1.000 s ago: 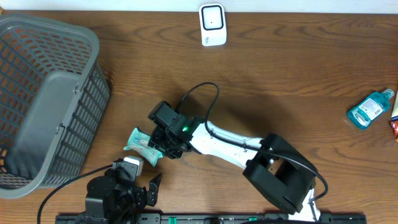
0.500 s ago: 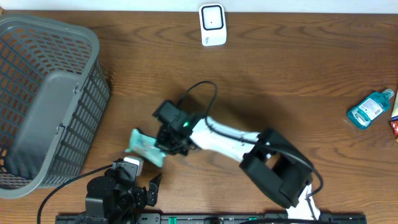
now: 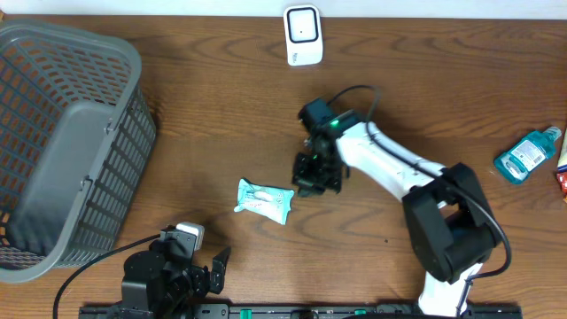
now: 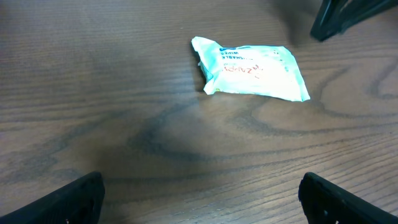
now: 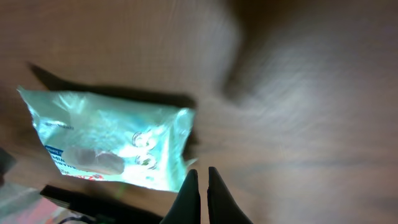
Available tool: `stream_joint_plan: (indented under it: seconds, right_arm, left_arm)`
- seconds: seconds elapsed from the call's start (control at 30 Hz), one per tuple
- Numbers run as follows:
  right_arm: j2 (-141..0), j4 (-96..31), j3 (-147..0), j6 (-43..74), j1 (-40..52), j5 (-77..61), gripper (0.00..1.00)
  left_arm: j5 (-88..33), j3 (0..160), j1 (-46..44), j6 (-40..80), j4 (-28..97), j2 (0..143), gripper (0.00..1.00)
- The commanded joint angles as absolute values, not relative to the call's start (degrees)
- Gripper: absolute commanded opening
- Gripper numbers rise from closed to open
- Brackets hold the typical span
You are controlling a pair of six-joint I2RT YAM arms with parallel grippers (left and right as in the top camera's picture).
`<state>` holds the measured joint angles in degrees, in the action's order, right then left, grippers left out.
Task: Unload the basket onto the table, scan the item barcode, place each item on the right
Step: 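Move the right gripper left to the teal wipes packet and grasp it, then lift the wipes packet with the right gripper and reorient it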
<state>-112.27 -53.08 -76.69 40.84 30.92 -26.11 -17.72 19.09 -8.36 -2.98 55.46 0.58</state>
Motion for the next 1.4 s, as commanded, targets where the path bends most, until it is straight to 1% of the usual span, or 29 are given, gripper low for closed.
stream_joint_plan:
  seconds: [0.0,0.03,0.07,0.1,0.17,0.27,0.3,0.33,0.37,0.47,0.6,0.73,0.83,0.9,1.03,1.17,1.2,1.23,1.27,1.3,1.37]
  right_arm:
    - [-106.32,-53.45,-76.38,26.3,29.91,-23.11,0.15]
    - [-104.86,-53.23,-76.38,22.15,30.79,-20.47,0.34]
    - [-103.7,-52.88,-76.38,17.89,31.9,-17.02,0.65]
    - [-103.24,-52.6,-76.36,14.96,32.82,-14.74,0.84]
    - [-102.85,-51.35,-76.07,6.13,35.7,-9.74,0.89]
    - [-102.96,-47.03,-73.08,-1.21,38.89,-8.23,0.89]
    - [-102.96,-45.58,-71.57,-2.33,39.88,-8.19,0.92]
    - [-102.96,-44.18,-70.02,-2.72,40.88,-7.94,0.97]
    - [-102.96,-42.76,-68.47,-2.72,42.06,-7.77,0.99]
    - [-102.94,-41.89,-67.09,-2.87,45.28,-6.09,0.99]
    - [-102.28,-41.01,-67.05,-1.8,52.25,4.27,0.99]
    - [-102.3,-38.79,-66.81,-1.34,57.91,10.15,0.99]
    - [-102.3,-32.32,-63.16,-1.34,61.78,17.15,0.99]
    - [-102.32,-27.35,-60.42,-1.69,61.8,18.15,0.99]
    - [-102.32,-21.58,-57.41,-5.96,61.43,18.35,0.9]
    - [-102.32,-17.39,-55.02,-6.57,61.43,21.78,0.73]
    - [-102.32,-16.71,-54.65,-6.79,61.45,21.76,0.64]
    - [-102.32,-15.88,-54.19,-6.96,61.45,21.54,0.38]
    - [-102.32,-15.03,-53.67,-6.94,61.43,21.56,0.2]
    - [-102.32,-13.76,-52.84,-6.96,61.43,21.56,0.14]
    - [-102.32,-11.35,-51.05,-7.73,61.36,21.52,0.14]
  left_arm:
    - [-17.98,19.18,-8.38,-2.9,56.16,0.34,0.99]
    - [-17.98,19.18,-8.38,-2.9,56.16,0.34,0.99]
    - [-17.98,19.18,-8.38,-2.9,56.18,0.34,0.99]
    - [-17.98,19.18,-8.4,-2.9,56.16,0.34,0.99]
    - [-17.98,19.18,-8.38,-2.9,56.16,0.34,0.99]
    - [-17.98,19.18,-8.38,-2.9,56.16,0.34,0.99]
    - [-17.98,19.18,-8.38,-2.9,56.16,0.34,0.99]
    - [-17.98,19.18,-8.38,-2.9,56.16,0.34,0.99]
    - [-17.98,19.18,-8.38,-2.9,56.16,0.34,0.99]
    - [-17.98,19.18,-8.38,-2.9,56.16,0.34,0.99]
    - [-17.98,19.18,-8.38,-2.9,56.16,0.34,0.99]
    - [-17.98,19.18,-8.38,-2.9,56.16,0.34,0.99]
    - [-17.98,19.18,-8.38,-2.9,56.16,0.34,0.99]
    - [-18.0,19.18,-8.38,-2.9,56.16,0.34,0.99]
    - [-17.98,19.18,-8.38,-2.9,56.16,0.34,0.99]
    - [-18.0,19.18,-8.38,-2.9,56.16,0.34,0.99]
    - [-17.98,19.18,-8.38,-2.9,56.16,0.34,0.99]
    - [-17.98,19.18,-8.38,-2.9,56.16,0.34,0.99]
    - [-17.98,19.18,-8.38,-2.9,56.16,0.34,0.99]
    - [-17.98,19.18,-8.38,-2.9,56.16,0.34,0.99]
    - [-17.98,19.18,-8.38,-2.9,56.16,0.34,0.99]
